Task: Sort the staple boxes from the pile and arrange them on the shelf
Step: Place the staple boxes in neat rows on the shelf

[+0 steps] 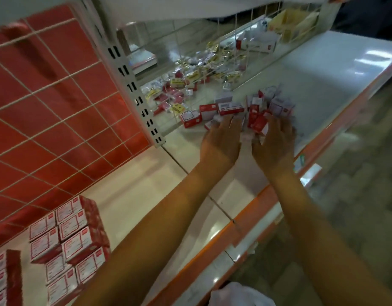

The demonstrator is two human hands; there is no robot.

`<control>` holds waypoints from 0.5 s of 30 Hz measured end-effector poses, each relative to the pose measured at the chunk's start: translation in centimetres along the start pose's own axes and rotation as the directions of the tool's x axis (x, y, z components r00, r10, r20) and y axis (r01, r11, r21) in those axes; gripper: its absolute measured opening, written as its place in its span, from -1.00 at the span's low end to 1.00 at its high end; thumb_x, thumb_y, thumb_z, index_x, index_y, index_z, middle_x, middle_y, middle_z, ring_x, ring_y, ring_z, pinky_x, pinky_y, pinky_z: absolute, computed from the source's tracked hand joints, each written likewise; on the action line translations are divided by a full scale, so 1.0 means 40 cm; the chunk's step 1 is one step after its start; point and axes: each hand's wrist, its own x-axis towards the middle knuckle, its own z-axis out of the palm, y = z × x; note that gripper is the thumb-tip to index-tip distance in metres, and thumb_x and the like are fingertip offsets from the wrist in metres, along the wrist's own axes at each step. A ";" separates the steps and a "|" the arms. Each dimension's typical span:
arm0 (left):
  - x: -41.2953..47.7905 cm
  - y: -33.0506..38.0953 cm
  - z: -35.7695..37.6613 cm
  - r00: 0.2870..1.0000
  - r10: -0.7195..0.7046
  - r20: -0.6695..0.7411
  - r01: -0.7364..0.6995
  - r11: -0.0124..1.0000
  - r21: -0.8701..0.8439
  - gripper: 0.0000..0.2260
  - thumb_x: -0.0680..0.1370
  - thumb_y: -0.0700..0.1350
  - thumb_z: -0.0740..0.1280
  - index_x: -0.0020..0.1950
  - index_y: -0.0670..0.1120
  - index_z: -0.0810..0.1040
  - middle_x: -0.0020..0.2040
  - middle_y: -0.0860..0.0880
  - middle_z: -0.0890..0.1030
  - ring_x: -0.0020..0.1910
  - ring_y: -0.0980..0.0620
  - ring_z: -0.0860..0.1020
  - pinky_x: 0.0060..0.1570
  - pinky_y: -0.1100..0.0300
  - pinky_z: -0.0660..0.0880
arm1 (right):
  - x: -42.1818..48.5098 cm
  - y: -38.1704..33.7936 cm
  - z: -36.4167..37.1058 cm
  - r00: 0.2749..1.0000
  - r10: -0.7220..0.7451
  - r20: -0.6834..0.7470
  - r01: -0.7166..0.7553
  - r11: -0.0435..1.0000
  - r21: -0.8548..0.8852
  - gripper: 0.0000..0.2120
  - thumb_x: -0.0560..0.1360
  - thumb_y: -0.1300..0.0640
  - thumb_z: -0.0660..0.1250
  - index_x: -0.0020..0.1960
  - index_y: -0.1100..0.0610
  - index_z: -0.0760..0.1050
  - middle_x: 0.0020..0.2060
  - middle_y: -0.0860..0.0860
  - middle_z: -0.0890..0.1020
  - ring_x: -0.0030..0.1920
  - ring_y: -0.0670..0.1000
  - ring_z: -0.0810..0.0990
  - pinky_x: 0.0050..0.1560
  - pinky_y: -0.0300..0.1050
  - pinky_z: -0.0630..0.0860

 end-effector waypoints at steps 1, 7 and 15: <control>0.033 0.004 0.006 0.999 -0.012 0.037 0.012 1.000 0.014 -0.44 0.47 -0.20 0.39 0.43 -0.11 0.29 0.34 -0.13 0.42 0.25 -0.21 0.46 0.09 -0.08 0.52 | 0.024 0.009 0.002 0.999 0.032 0.019 -0.032 0.999 0.002 -0.42 0.44 0.15 0.37 0.40 0.20 0.25 0.35 0.21 0.33 0.34 0.25 0.28 0.31 0.08 0.22; 0.173 0.006 0.028 0.983 0.045 0.177 -0.031 0.996 -0.081 -0.35 0.46 -0.23 0.40 0.48 -0.17 0.19 0.33 -0.20 0.44 0.26 -0.24 0.45 0.14 -0.14 0.46 | 0.097 0.039 0.029 0.985 0.043 0.164 -0.050 0.998 0.040 -0.22 0.37 0.05 0.43 0.47 0.13 0.11 0.38 0.23 0.27 0.38 0.29 0.22 0.33 0.23 0.26; 0.215 -0.018 0.076 0.988 0.049 0.147 -0.016 0.977 -0.214 -0.60 0.48 -0.18 0.39 0.29 -0.10 0.39 0.10 -0.16 0.58 0.07 -0.12 0.56 -0.01 0.04 0.48 | 0.102 0.046 0.038 0.991 0.004 0.131 -0.033 0.976 0.216 -0.45 0.37 0.07 0.46 0.30 0.15 0.38 0.17 0.15 0.49 0.15 0.19 0.48 0.12 0.08 0.43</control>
